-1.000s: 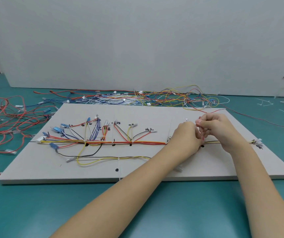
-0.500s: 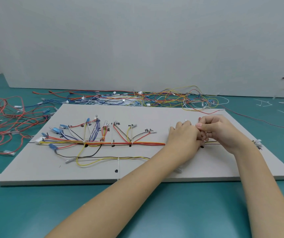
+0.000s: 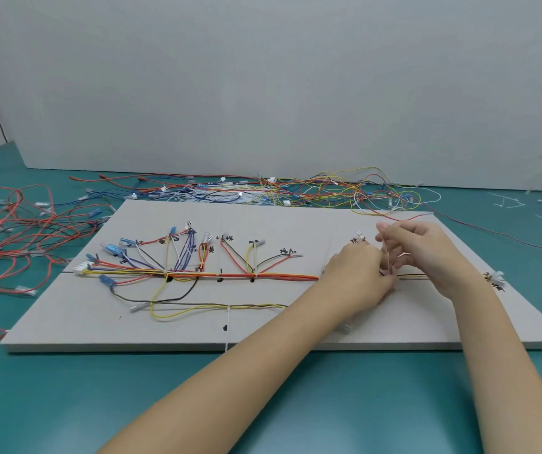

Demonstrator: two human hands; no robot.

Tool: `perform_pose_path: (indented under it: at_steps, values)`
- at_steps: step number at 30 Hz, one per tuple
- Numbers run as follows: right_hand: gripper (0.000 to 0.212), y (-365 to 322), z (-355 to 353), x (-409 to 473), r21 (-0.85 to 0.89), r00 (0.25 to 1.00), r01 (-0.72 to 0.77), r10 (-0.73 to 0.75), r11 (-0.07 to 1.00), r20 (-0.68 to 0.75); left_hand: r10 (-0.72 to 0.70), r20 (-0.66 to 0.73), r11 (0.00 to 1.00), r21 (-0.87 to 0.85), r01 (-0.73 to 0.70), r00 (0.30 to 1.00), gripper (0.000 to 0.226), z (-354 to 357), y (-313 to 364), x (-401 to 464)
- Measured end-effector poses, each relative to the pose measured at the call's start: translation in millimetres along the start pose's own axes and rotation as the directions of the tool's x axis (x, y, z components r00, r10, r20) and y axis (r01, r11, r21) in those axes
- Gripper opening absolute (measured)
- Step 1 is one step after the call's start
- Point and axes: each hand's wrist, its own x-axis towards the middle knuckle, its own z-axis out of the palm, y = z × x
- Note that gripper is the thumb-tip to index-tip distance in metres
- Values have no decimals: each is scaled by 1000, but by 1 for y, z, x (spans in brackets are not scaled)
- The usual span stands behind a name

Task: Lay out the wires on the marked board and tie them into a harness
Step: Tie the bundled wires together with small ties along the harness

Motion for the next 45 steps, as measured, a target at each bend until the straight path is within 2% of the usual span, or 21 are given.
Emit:
perform_pose_path:
  at_steps: [4, 7, 8, 10, 12, 14, 15, 17, 19, 20, 23, 25, 27, 29, 31, 33, 34, 36, 38, 41, 45]
  values:
    - [38, -1, 2, 2, -73, 992, 20, -29, 997, -126, -10, 29, 966, -258, 17, 1000, 22, -33, 8, -5]
    - [42, -3, 2, 2, -66, 981, -5, -8, 998, -192, -39, 114, 848, -521, 93, 993, 24, -80, 15, -8]
    - [42, -3, 2, 3, -78, 980, -10, -6, 997, -198, -30, 154, 806, -581, 115, 988, 26, -98, 14, -10]
    - [39, -1, 4, 2, -138, 982, -12, -15, 990, -191, 29, 222, 786, -607, 115, 975, 28, -132, 5, -19]
    - [33, -1, 5, 2, -178, 985, -2, -29, 984, -170, 62, 283, 811, -574, 117, 957, 31, -155, -15, -28]
    - [29, -3, 4, 1, -146, 988, 13, -35, 989, -148, 6, 298, 862, -486, 146, 955, 33, -166, -41, -35]
    - [29, -6, 4, 0, -121, 989, 25, -42, 992, -141, -59, 248, 902, -402, 158, 967, 34, -165, -54, -38]
    - [27, -9, 6, -2, -122, 988, 72, -88, 990, -130, -168, 49, 975, -136, 173, 985, 35, -156, -85, -43]
    - [25, -8, 12, -4, -209, 983, 124, -148, 970, -105, -201, -140, 977, 48, 210, 969, 33, -141, -120, -52]
    - [23, -8, 17, -4, -249, 982, 138, -165, 959, -91, -199, -208, 977, 40, 211, 958, 29, -136, -135, -58]
    - [20, -6, 31, -5, -276, 981, 137, -169, 951, -98, -184, -402, 977, -175, 122, 897, 16, -142, -148, -70]
    - [35, -5, 39, -5, -356, 972, 139, -196, 924, -130, -173, -495, 977, -194, 86, 852, 17, -162, -148, -72]
    - [40, -6, 42, -5, -555, 955, 152, -266, 818, -130, -239, -475, 970, -160, 184, 847, 25, -184, -157, -76]
    - [31, -7, 44, -5, -678, 943, 184, -321, 711, -82, -383, -349, 920, -65, 386, 855, 30, -204, -176, -88]
    - [20, -7, 45, -5, -667, 946, 210, -321, 715, -45, -540, -200, 831, 31, 556, 818, 22, -215, -197, -103]
    - [7, -6, 49, -7, -595, 950, 236, -310, 769, -23, -622, -172, 770, 43, 636, 764, 11, -221, -216, -112]
    - [6, -5, 51, -8, -539, 953, 249, -303, 805, -11, -644, -186, 751, 35, 660, 742, 11, -224, -224, -115]
    - [19, -4, 55, -8, -415, 963, 245, -269, 876, 1, -673, -210, 720, 33, 693, 710, 17, -230, -235, -120]
    - [19, -3, 57, -9, -339, 976, 206, -216, 918, 9, -693, -216, 702, 16, 712, 688, 27, -233, -241, -123]
    - [17, -1, 56, -8, -324, 981, 187, -192, 927, 17, -698, -184, 705, -14, 709, 692, 34, -232, -244, -123]
    - [17, 0, 54, -7, -320, 984, 169, -177, 932, 5, -692, -185, 690, 112, 715, 697, 33, -222, -242, -115]
